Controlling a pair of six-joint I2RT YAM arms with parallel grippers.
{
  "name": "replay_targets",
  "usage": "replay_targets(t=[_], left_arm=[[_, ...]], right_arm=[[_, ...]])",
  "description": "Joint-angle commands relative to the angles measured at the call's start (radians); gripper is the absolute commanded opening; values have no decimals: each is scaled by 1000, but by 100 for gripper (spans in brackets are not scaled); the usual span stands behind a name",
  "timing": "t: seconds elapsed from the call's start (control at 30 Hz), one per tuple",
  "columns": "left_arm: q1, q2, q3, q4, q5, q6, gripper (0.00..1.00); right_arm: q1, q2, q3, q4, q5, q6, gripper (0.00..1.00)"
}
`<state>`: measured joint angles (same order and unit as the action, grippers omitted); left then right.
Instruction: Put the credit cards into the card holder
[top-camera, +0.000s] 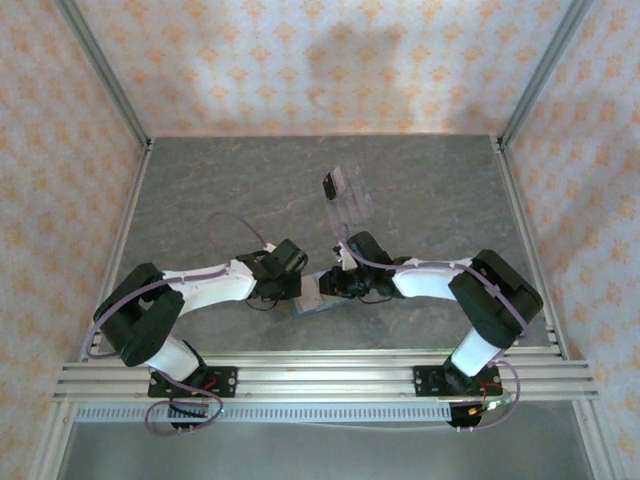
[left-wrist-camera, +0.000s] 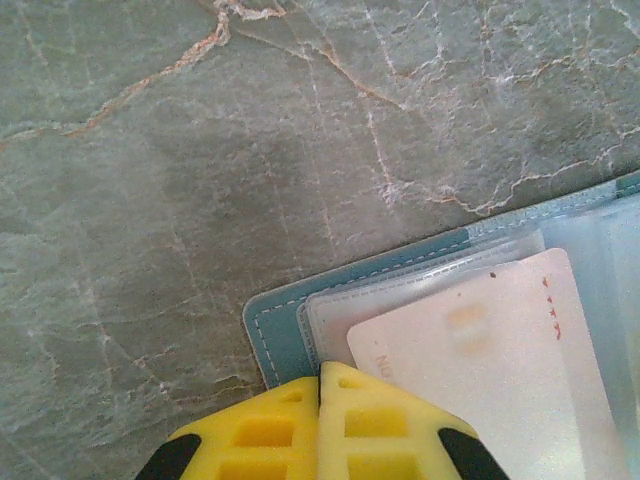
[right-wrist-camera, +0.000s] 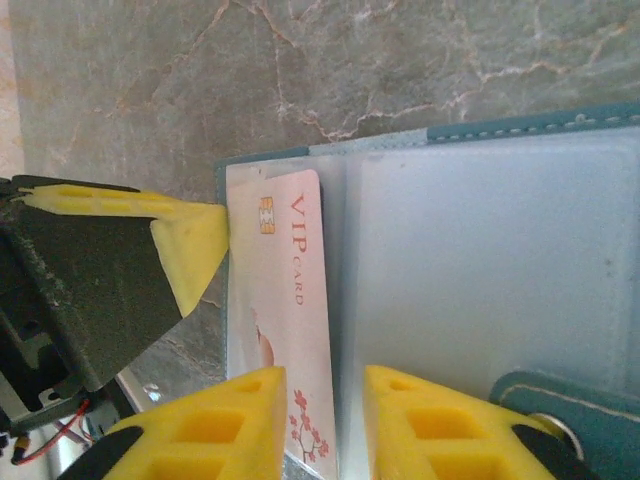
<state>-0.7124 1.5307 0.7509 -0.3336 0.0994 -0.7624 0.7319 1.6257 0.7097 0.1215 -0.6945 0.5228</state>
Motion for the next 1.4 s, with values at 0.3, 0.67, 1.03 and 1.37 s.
replay_targets(t=[0.3,0.67,1.03,1.37], left_arm=[[4,17,-41,-33,5,-5,0],[4,21,-27,-33,13,2,0],[2,27,-12,-36,22,7,0],[14,-132,36,-160,7,21,14]], right_arm=[[-6,62,90,-105,58,-45,1],[31,111,133,-119,62,-58,0],[55,104,117,-143,117,-63,0],[55,171,114,-126,150,-24,0]])
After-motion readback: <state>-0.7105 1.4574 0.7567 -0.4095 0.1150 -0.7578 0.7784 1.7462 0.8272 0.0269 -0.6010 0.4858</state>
